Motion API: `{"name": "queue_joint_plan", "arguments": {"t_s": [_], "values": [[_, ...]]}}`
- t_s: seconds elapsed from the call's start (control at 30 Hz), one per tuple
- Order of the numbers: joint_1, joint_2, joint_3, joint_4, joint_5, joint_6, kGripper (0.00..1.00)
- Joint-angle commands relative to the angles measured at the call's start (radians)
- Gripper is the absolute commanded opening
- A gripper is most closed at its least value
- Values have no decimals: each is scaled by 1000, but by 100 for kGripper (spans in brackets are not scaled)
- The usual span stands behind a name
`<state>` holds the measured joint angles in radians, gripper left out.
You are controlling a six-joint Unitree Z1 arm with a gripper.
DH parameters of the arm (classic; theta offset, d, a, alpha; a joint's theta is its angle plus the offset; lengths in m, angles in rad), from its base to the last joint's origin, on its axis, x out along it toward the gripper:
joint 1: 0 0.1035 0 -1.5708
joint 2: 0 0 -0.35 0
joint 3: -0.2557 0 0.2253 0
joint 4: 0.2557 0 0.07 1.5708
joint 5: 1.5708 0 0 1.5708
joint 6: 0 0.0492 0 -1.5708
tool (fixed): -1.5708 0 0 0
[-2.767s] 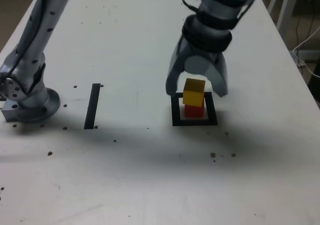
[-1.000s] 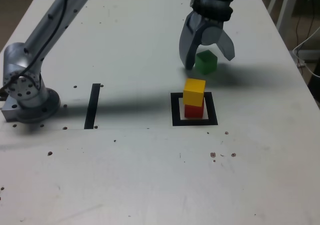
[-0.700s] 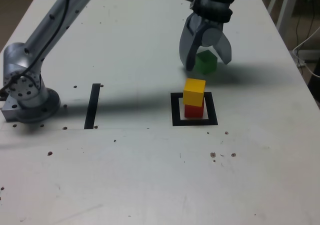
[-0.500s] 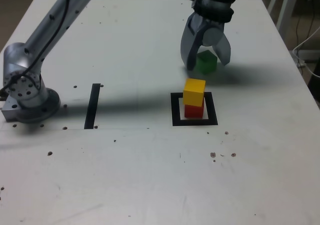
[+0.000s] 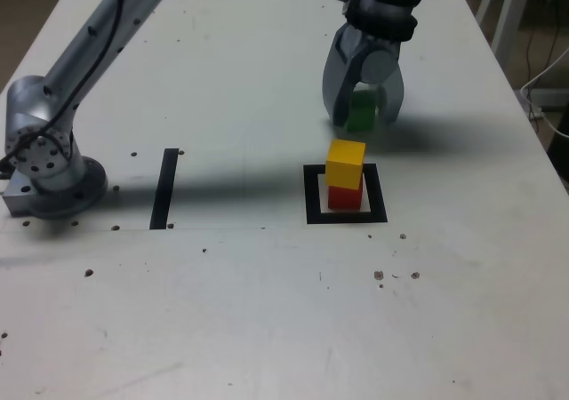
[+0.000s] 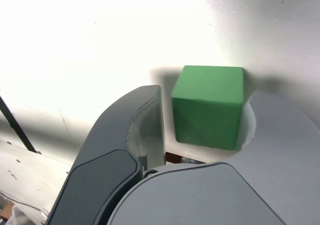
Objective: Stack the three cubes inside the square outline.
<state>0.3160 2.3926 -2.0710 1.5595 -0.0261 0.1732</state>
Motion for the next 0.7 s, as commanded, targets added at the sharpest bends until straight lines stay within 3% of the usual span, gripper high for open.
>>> {"name": "queue_joint_plan", "arguments": {"t_s": [0.0,0.67], "values": [[-5,-1,-3,17,2,2,29],[-75,-109,29,32,76,32,29]]}}
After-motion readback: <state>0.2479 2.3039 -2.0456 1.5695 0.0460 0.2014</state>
